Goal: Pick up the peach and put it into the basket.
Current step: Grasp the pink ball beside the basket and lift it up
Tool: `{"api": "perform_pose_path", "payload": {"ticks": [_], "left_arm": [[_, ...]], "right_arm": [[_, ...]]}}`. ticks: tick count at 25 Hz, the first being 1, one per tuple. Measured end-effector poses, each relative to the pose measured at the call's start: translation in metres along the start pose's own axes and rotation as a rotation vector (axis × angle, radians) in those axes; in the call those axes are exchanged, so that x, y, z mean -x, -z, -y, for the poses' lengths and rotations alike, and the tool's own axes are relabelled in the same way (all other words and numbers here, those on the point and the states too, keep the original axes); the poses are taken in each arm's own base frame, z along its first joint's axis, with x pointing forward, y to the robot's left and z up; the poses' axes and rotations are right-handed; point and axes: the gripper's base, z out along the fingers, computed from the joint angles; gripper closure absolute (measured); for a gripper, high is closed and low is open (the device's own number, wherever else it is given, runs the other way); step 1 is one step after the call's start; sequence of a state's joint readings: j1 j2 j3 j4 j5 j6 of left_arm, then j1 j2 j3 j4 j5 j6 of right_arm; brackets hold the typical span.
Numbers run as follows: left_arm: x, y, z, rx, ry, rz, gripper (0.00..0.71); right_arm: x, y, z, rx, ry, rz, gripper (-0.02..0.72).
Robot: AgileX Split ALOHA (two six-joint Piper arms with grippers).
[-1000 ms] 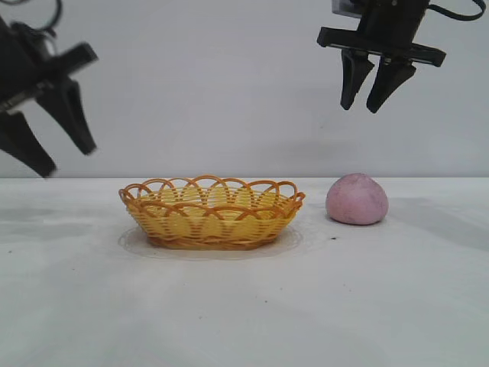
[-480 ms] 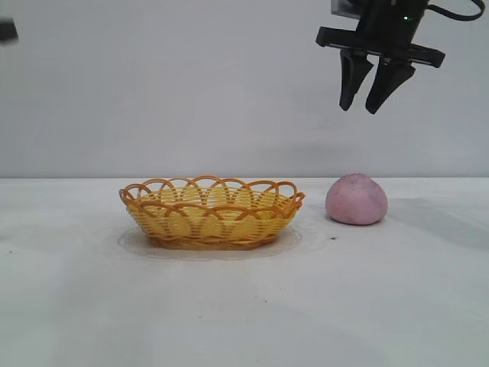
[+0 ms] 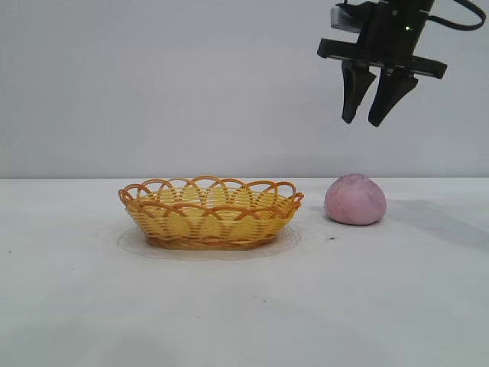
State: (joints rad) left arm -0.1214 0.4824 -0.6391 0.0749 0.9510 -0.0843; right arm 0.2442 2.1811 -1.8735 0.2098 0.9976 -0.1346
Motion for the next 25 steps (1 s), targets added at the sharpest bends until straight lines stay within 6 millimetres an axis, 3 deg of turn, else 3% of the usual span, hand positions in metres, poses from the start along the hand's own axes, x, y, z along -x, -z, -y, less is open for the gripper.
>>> {"api": "perform_pose_path", "payload": {"ticks": [5,9,20,25], "left_arm": [[-0.057,0.034,-0.008,0.034,0.041,0.094,0.371],[-0.084,0.037,-0.01,0.039,0.049,0.174,0.371],[-0.086,0.038,-0.004,-0.027,-0.033,0.178,0.371],[-0.086,0.037,-0.003,-0.029,-0.033,0.177,0.371]], "right_arm": [[0.0,0.0,-0.001,0.008,0.003,-0.002,0.448],[0.0,0.0,-0.001,0.013,0.002,-0.003,0.448],[-0.01,-0.004,-0.002,0.03,0.003,-0.115,0.448],[-0.018,-0.018,-0.002,0.059,-0.012,-0.198,0.448]]}}
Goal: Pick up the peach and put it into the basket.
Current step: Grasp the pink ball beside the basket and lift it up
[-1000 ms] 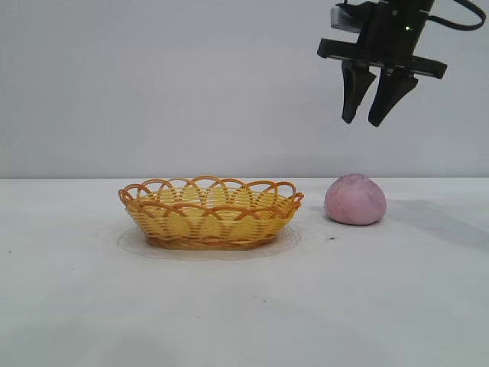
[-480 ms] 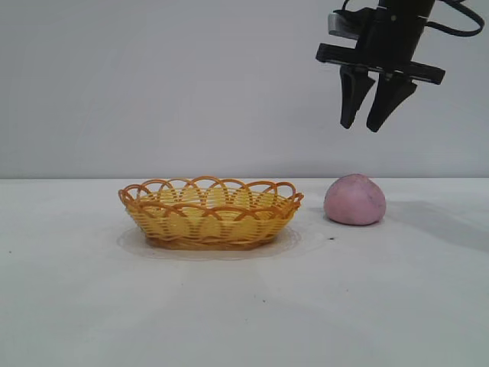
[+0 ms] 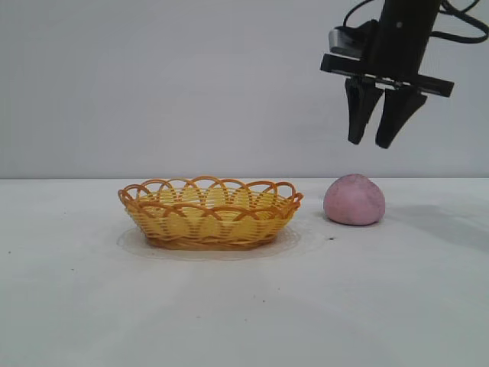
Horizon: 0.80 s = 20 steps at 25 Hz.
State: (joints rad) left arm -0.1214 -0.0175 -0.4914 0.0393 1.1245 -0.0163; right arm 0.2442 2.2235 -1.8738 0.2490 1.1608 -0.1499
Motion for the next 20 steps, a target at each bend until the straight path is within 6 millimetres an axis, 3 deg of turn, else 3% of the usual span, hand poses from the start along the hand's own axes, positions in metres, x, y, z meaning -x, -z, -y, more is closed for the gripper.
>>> {"api": "perform_pose_path", "payload": {"ticks": [8,11,15,20], "left_arm": [[0.0,0.0,0.001,0.092,0.052,0.001,0.371],[0.0,0.0,0.001,0.096,0.054,0.001,0.371],[0.0,0.0,0.001,0.096,0.054,0.001,0.371],[0.0,0.0,0.001,0.096,0.054,0.001,0.371]], "right_arm": [[-0.005,-0.048,-0.013,0.045,0.044,-0.116,0.448],[-0.005,-0.06,-0.024,0.012,0.106,-0.127,0.62],[-0.001,-0.023,-0.047,-0.011,0.176,-0.022,0.703],[-0.01,0.053,-0.11,0.117,0.345,0.15,0.703]]}}
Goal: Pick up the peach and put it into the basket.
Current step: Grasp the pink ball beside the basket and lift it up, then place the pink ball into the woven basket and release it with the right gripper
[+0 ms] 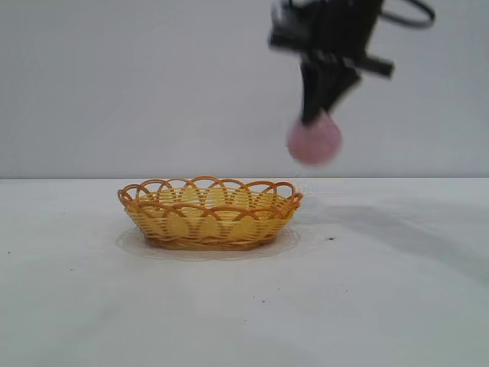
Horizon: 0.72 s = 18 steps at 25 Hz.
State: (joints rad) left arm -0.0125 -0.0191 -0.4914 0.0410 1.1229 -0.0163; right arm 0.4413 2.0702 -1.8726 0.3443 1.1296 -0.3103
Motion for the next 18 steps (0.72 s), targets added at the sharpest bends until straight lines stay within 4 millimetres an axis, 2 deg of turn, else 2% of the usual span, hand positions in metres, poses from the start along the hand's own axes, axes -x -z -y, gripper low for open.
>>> {"api": "perform_pose_path", "payload": {"ticks": [2,3,6,9,11,14,15,16,18], "left_arm": [[0.0,0.0,0.0,0.0,0.0,0.0,0.371],[0.0,0.0,0.0,0.0,0.0,0.0,0.371],[0.0,0.0,0.0,0.0,0.0,0.0,0.371],[0.0,0.0,0.0,0.0,0.0,0.0,0.371],[0.0,0.0,0.0,0.0,0.0,0.0,0.371],[0.0,0.0,0.0,0.0,0.0,0.0,0.371],[0.0,0.0,0.0,0.0,0.0,0.0,0.371],[0.0,0.0,0.0,0.0,0.0,0.0,0.371],[0.0,0.0,0.0,0.0,0.0,0.0,0.371]], "right_arm": [[0.003,-0.001,-0.026,0.053,0.055,0.008,0.703],[0.003,-0.008,-0.038,0.07,0.078,-0.005,0.703],[-0.001,-0.045,-0.056,0.102,0.113,-0.08,0.703],[-0.007,-0.086,-0.058,0.11,0.109,-0.145,0.703],[-0.012,-0.105,-0.057,0.108,0.098,-0.174,0.703],[-0.012,-0.112,-0.054,0.098,0.089,-0.167,0.703],[-0.011,-0.112,-0.054,0.095,0.083,-0.159,0.647],[-0.011,-0.113,-0.054,0.093,0.078,-0.155,0.647],[-0.011,-0.113,-0.054,0.092,0.059,-0.154,0.551]]}}
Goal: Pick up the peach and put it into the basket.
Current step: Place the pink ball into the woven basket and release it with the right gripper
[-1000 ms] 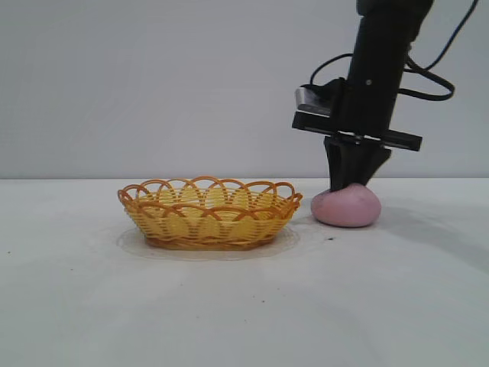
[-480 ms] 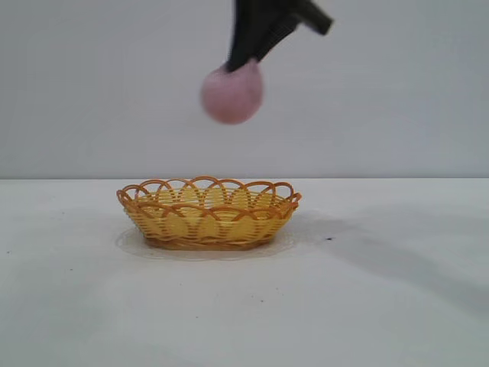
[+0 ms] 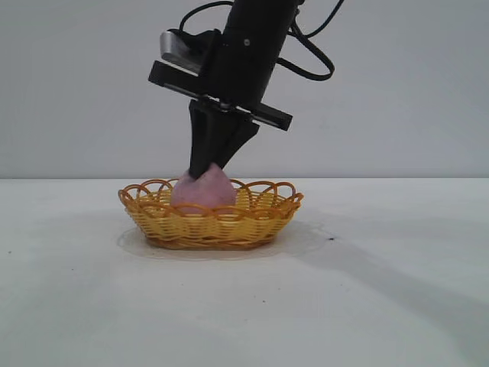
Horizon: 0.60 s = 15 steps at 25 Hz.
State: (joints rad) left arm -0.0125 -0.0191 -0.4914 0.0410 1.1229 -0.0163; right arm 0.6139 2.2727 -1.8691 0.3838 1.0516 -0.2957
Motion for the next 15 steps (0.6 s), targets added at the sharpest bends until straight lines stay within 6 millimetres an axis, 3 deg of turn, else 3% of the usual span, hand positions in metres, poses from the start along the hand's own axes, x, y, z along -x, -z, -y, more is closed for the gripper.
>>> {"api": "perform_pose_path", "payload": {"ticks": [4,5,8,9,12,15], "left_arm": [[0.0,0.0,0.0,0.0,0.0,0.0,0.371],[0.0,0.0,0.0,0.0,0.0,0.0,0.371],[0.0,0.0,0.0,0.0,0.0,0.0,0.371],[0.0,0.0,0.0,0.0,0.0,0.0,0.371],[0.0,0.0,0.0,0.0,0.0,0.0,0.371],[0.0,0.0,0.0,0.0,0.0,0.0,0.371]], "right_arm": [[0.0,0.0,0.001,-0.011,-0.028,-0.001,0.331],[0.0,0.001,0.001,-0.018,-0.034,-0.001,0.301],[0.001,0.019,0.002,-0.078,-0.047,0.024,0.309],[0.001,0.031,0.007,-0.113,-0.062,0.042,0.267],[-0.004,0.066,0.043,-0.237,-0.187,0.081,0.283],[-0.025,0.089,0.107,-0.34,-0.341,0.057,0.283]]}}
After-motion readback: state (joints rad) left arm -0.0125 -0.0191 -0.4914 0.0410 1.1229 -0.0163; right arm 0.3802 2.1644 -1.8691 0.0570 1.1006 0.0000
